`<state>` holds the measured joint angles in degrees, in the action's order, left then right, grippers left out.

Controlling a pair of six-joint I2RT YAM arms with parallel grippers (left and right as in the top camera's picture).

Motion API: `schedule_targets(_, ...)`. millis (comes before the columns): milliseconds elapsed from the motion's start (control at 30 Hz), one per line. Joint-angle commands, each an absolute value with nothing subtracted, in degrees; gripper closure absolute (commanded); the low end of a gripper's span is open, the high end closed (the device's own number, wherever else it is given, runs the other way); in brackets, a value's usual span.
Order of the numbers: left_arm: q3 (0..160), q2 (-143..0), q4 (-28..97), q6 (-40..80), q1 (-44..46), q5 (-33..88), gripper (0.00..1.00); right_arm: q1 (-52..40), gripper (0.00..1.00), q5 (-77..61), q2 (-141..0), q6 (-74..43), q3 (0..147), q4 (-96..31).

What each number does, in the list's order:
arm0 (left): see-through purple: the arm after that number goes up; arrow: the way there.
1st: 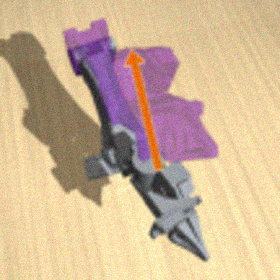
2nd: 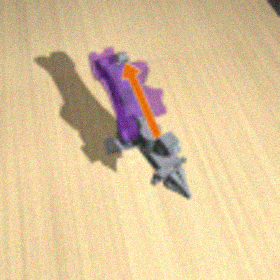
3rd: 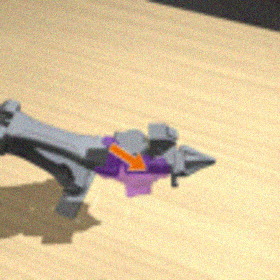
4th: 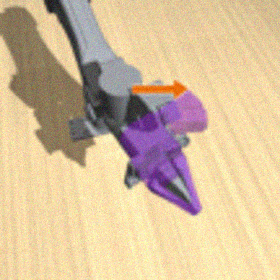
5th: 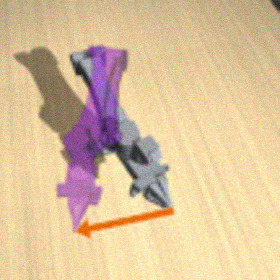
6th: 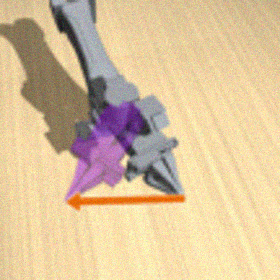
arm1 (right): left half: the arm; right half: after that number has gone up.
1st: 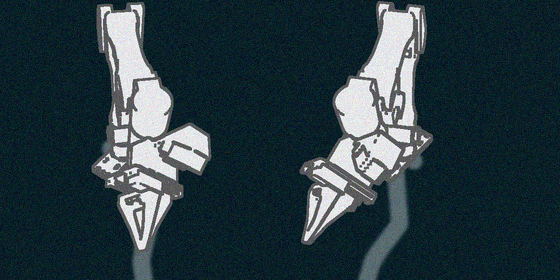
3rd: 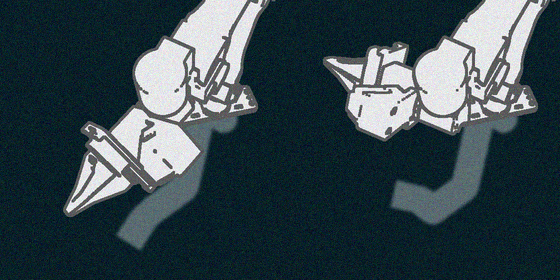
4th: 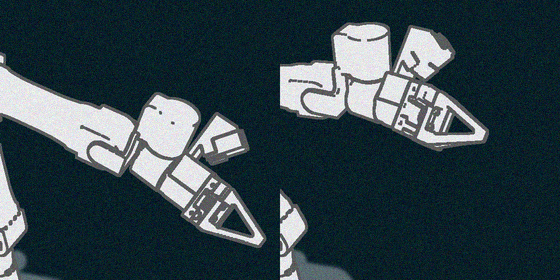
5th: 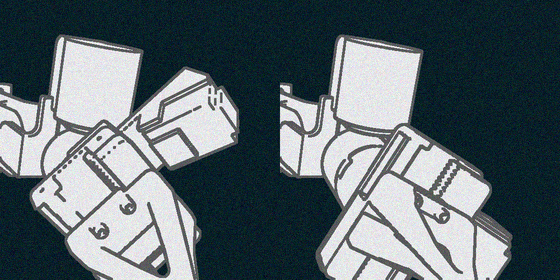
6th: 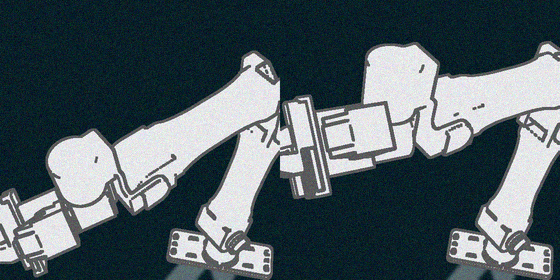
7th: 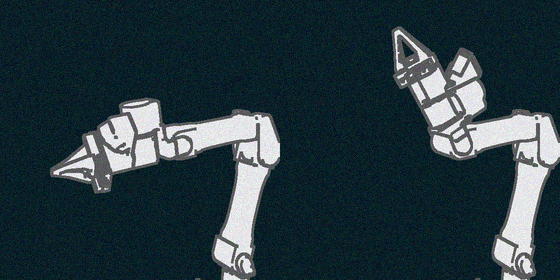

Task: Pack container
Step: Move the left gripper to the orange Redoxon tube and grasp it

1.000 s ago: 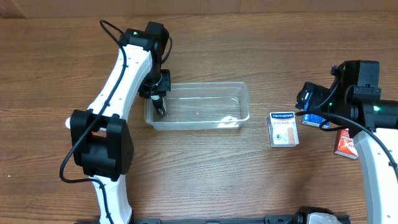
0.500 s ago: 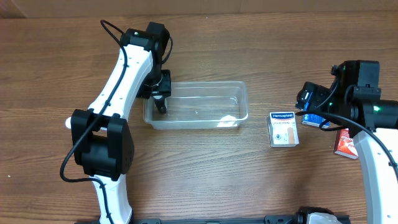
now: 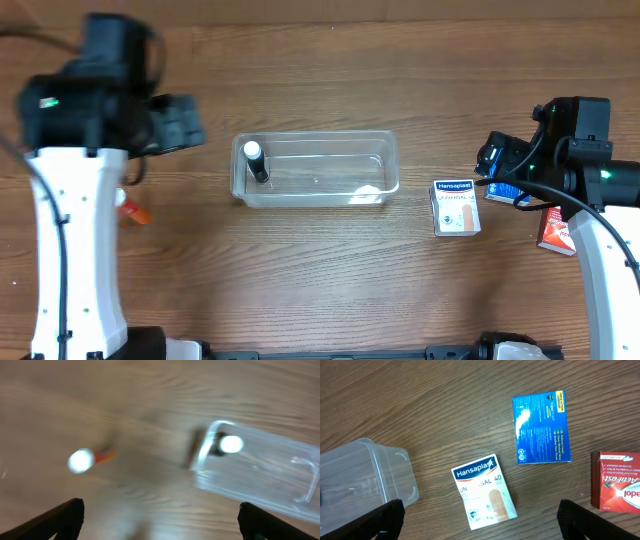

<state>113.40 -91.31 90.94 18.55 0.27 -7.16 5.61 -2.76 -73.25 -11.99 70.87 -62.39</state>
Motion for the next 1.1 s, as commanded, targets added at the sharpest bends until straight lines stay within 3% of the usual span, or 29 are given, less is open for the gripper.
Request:
schedule_targets(0, 110.7, -91.8, 92.8, 20.1, -10.6, -6.4, 0.0, 5.8, 0.0, -3.1, -73.0, -12.3, 72.4, -62.1)
schedule_targets(200, 97.3, -92.1, 84.6, 17.7, -22.5, -3.0, 0.0, 5.8, 0.0, -3.8, -73.0, -12.3, 72.4, -62.1)
schedule_targets(667, 81.8, -99.3, 70.6, 16.7, -22.6, -3.3, 0.01, 5.8, 0.0, -3.8, -73.0, -12.2, 72.4, -62.1)
schedule_targets(767, 81.8, -101.1, 70.0, 16.7, -22.6, -3.3, 0.14, 5.8, 0.0, -3.8, -73.0, -12.2, 72.4, -62.1)
schedule_targets(800, 81.8, -101.6, 70.1, 16.7, -22.6, -3.4, 0.27, 5.8, 0.0, -3.8, -73.0, -12.2, 72.4, -62.1)
schedule_targets(900, 81.8, -102.2, 70.1, 16.7, -22.6, -3.4, 0.47, 5.8, 0.0, -3.8, -73.0, -12.2, 72.4, -62.1)
schedule_targets(1067, 81.8, -102.3, 70.5, 16.7, -22.6, -3.4, 0.65, 5.8, 0.0, -3.8, -73.0, -12.2, 72.4, -62.1)
